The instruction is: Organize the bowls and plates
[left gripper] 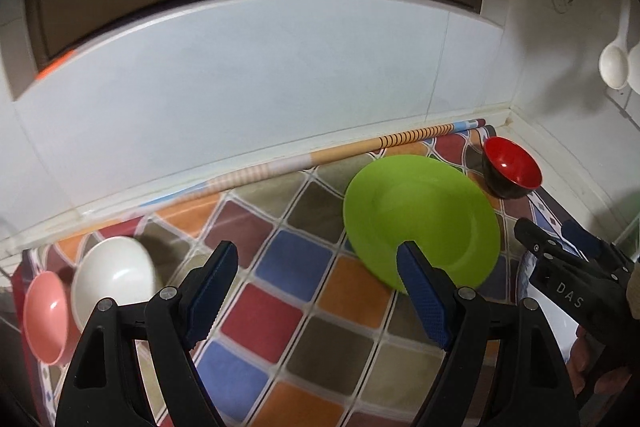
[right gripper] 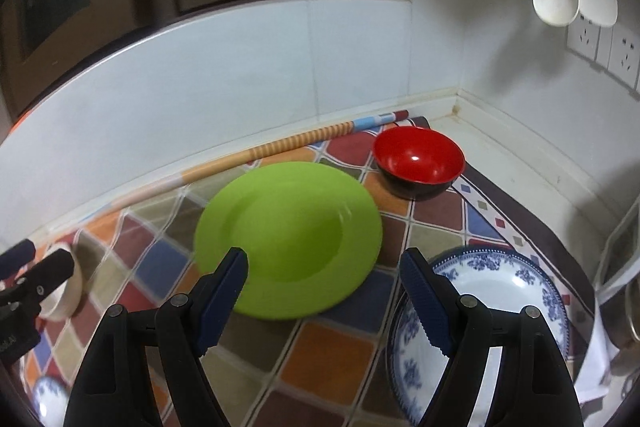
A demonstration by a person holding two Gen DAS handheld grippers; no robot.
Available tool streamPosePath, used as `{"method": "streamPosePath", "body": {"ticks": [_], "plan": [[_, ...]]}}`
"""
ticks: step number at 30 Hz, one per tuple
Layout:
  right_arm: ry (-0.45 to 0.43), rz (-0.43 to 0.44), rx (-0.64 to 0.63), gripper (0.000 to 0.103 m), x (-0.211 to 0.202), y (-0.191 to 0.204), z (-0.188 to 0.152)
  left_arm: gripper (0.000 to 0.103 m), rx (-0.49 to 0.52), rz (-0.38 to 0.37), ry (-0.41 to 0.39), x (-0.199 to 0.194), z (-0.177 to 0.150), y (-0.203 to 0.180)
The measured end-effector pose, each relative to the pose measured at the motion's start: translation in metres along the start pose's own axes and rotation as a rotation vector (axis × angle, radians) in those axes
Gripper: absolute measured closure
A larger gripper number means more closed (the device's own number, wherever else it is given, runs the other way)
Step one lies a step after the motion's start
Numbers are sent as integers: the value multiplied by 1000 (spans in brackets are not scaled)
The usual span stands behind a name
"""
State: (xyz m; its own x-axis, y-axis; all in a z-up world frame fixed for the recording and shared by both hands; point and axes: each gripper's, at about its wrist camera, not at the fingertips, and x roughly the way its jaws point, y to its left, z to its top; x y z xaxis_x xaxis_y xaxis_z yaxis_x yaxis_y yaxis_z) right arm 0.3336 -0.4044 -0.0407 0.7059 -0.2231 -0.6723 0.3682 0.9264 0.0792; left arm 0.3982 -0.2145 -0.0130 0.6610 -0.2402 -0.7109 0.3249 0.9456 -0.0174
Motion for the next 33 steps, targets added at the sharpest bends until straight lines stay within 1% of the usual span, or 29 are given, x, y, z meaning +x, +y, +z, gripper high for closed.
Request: {"method": "streamPosePath", "body": {"ticks": [4, 11, 16, 19, 24, 27, 29, 33], "plan": [[14, -26, 36, 24, 27, -16, 8, 21, 3, -6, 40, 38, 10, -10], [60, -74, 50, 24, 75, -33, 15, 22, 33, -4, 90, 95, 18, -26], [115, -75, 74, 24, 108, -43, 16, 22, 47, -5, 116, 128, 22, -31], [155, -73, 86, 24, 125, -46, 14, 25, 38, -9, 139, 143, 23, -31], [177, -99, 73, 24, 141, -46, 13, 30, 47, -2, 167, 162, 22, -32], [195, -97, 86, 24, 150, -49, 13, 32, 45, -16, 185, 168, 21, -34], [201, -96, 92, 24, 155, -50, 13, 37, 42, -29, 199, 173, 21, -35], [212, -86, 95, 25, 160, -51, 13, 42, 32, -50, 226, 180, 21, -36]]}}
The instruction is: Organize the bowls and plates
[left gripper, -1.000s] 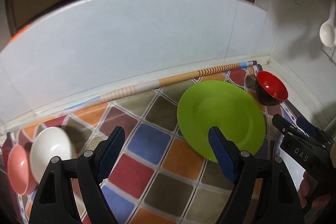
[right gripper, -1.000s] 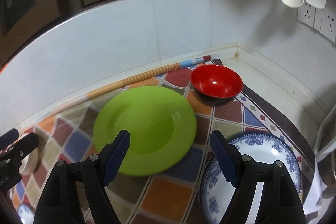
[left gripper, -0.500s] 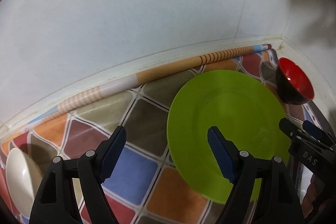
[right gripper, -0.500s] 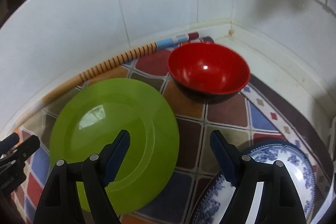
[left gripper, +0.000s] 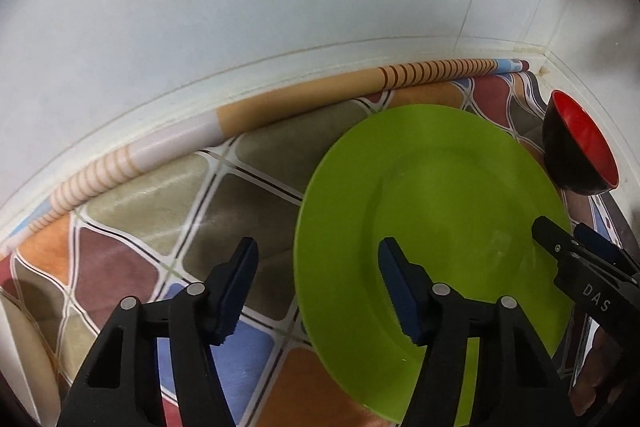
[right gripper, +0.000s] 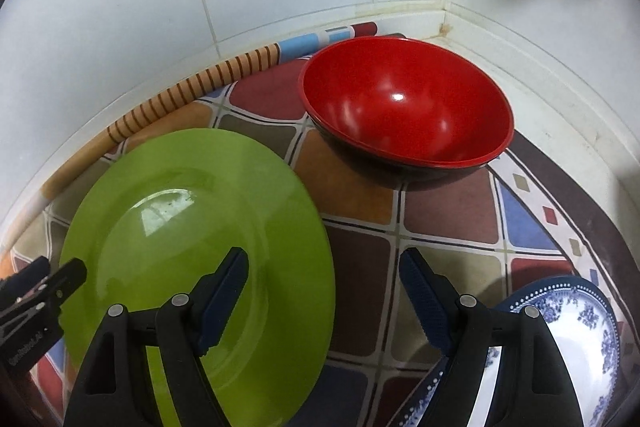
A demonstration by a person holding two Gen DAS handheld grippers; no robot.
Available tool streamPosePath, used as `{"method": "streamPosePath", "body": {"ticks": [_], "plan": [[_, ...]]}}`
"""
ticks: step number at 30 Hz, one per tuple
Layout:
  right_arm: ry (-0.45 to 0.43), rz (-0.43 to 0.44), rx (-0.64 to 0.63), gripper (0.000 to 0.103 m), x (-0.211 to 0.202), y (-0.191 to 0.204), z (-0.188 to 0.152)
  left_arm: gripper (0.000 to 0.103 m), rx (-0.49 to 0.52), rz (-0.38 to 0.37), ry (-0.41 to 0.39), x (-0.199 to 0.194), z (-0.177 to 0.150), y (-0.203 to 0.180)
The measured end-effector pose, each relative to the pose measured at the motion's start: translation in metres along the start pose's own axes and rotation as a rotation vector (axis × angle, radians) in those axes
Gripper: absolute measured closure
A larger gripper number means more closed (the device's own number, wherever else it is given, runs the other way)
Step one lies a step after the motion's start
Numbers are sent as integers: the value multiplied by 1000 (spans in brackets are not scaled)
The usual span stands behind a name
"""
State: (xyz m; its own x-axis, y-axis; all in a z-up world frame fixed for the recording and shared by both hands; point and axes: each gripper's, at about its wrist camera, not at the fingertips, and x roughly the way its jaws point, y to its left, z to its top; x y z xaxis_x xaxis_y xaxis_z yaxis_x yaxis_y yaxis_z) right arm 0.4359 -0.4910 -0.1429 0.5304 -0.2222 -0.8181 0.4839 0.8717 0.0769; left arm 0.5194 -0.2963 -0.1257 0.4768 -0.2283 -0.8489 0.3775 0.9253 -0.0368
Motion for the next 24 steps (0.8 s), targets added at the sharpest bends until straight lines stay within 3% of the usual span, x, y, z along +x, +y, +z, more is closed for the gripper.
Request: {"method": "streamPosePath", "body": {"ticks": [8, 11, 16, 24], "plan": [[5, 17, -5, 34, 8, 1, 2, 53, -14, -30, 22, 7, 3, 0], [7, 39, -9, 42, 9, 2, 4, 62, -13, -48, 28, 9, 6, -4], [11, 80, -23, 59, 8, 7, 5, 64, -20, -50, 35, 11, 10, -6], [11, 80, -38, 60, 10, 7, 7, 64, -13, -38, 31, 9, 9, -8]]}}
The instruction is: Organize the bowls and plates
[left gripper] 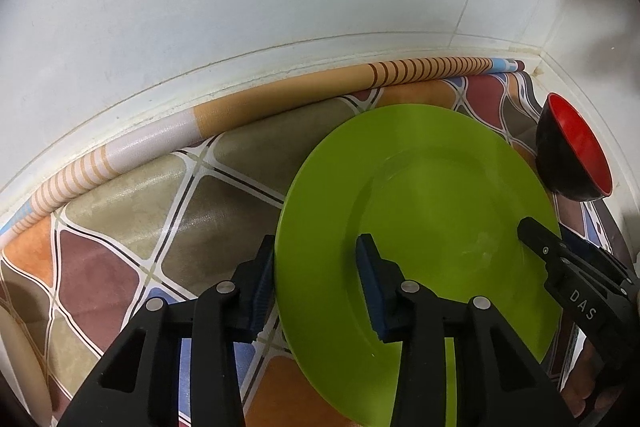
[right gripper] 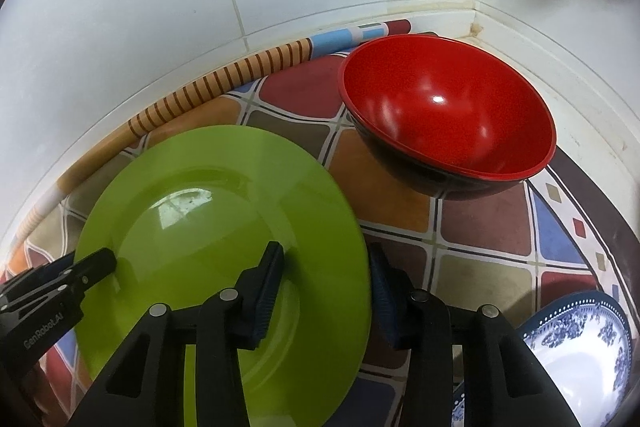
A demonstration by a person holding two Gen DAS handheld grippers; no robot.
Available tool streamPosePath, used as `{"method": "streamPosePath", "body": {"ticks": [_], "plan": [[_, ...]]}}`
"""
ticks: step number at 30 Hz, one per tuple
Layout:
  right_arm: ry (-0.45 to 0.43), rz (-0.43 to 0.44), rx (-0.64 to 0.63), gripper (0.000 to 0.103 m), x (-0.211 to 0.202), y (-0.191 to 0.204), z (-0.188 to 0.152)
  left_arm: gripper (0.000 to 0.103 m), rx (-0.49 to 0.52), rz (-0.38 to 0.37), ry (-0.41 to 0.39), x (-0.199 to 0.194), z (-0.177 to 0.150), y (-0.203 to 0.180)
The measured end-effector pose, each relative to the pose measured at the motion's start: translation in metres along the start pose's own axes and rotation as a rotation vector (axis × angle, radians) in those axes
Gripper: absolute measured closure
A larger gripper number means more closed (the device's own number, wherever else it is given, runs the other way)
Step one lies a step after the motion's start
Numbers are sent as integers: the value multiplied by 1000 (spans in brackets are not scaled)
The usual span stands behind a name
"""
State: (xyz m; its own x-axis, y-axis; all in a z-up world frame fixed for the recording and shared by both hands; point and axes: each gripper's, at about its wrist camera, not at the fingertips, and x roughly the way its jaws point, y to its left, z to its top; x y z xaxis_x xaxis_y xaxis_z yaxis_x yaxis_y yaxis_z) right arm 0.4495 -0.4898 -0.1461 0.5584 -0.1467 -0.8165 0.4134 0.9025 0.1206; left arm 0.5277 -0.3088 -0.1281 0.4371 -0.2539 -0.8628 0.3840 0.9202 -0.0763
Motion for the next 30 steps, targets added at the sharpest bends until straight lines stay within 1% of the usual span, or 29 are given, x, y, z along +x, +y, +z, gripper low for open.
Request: {"method": "streamPosePath", "body": {"ticks": [7, 10, 13, 16, 18, 20, 23, 25, 30], "plan": [[-20, -7, -13, 62, -12, 3, -5, 65, -7, 5, -27, -14, -5, 3], [-36, -11, -37, 62, -22, 8, -10, 65, -5, 17, -46, -25, -12, 6], [-41, -6, -60, 62, -34, 14, -19, 64, -4, 23, -41, -32, -22, 10], [-30, -2, -79, 62, -39, 18, -26, 64, 7, 36, -31, -36, -32, 12], [-8, 8, -89, 62, -40, 19, -30, 64, 13, 49, -28, -40, -38, 13], [18, 22, -94, 62, -40, 20, -33, 64, 15, 48, -19, -42, -42, 13], [35, 21, -105, 62, -45, 22, -38, 64, 8, 45, -18, -51, -51, 17], [28, 19, -116, 62, -50, 24, -41, 64, -5, 44, -27, -62, -59, 20], [-15, 23, -140, 62, -78, 32, -56, 64, -30, 52, -68, -93, -77, 28]]}}
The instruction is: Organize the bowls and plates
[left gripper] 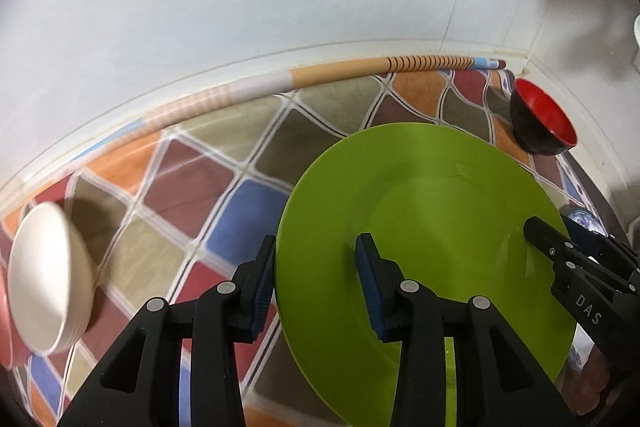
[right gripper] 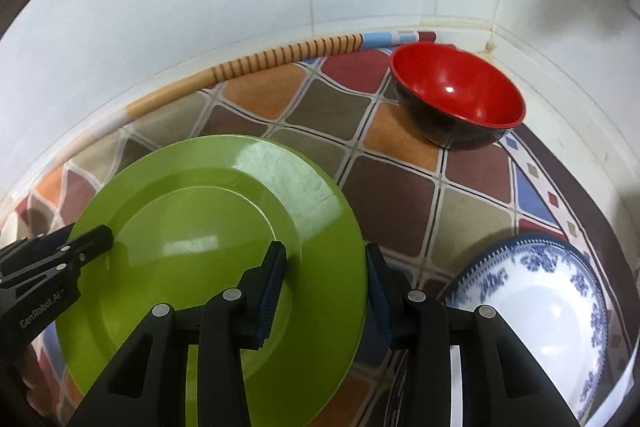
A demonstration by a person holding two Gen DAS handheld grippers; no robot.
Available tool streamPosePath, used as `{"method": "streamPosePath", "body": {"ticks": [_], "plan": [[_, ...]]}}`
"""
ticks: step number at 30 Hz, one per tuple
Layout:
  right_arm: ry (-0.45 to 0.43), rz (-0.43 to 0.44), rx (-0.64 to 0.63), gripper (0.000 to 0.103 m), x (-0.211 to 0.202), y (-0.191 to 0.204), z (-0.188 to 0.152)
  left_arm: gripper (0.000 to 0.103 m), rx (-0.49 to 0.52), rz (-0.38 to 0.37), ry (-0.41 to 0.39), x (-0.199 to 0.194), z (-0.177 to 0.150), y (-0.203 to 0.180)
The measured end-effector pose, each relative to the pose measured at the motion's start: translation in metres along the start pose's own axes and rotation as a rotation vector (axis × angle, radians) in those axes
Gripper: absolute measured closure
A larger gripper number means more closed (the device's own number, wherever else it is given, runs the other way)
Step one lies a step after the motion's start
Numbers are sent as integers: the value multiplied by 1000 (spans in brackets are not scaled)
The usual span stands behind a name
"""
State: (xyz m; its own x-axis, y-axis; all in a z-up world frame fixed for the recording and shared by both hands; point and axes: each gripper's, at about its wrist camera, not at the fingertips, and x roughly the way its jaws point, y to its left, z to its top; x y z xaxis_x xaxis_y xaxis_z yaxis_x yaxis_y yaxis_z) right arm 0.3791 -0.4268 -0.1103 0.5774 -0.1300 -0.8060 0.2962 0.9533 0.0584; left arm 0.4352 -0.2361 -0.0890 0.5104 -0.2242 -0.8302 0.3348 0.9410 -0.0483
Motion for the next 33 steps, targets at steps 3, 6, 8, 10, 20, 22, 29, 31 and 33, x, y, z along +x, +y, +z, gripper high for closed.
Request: {"method": "streamPosePath", "body": {"ticks": [3, 6, 8, 10, 20, 22, 29, 31, 33], "plan": [[-28, 7, -16, 62, -18, 7, -7, 64, -21, 7, -22, -22, -12, 8], [-58, 14, -38, 62, -39, 18, -17, 64, -44, 18, -46, -46, -25, 18], [-76, 19, -55, 62, -52, 26, -21, 64, -55, 28, -61, -60, -34, 25], [-87, 28, -62, 62, -63, 32, -26, 64, -66, 38, -75, -73, -42, 31], [-146, 83, -140, 62, -113, 77, -59, 64, -163, 83, -121, -132, -94, 75], [-154, 94, -158, 62, -121, 87, -66, 64, -179, 89, -124, -142, -105, 84], [-181, 129, -212, 62, -149, 122, -92, 64, -224, 120, -134, -173, -138, 114], [-183, 137, -218, 62, -155, 131, -99, 64, -234, 126, -133, -181, -147, 123], [-184, 145, -227, 62, -161, 140, -106, 64, -243, 131, -134, -188, -157, 132]]}}
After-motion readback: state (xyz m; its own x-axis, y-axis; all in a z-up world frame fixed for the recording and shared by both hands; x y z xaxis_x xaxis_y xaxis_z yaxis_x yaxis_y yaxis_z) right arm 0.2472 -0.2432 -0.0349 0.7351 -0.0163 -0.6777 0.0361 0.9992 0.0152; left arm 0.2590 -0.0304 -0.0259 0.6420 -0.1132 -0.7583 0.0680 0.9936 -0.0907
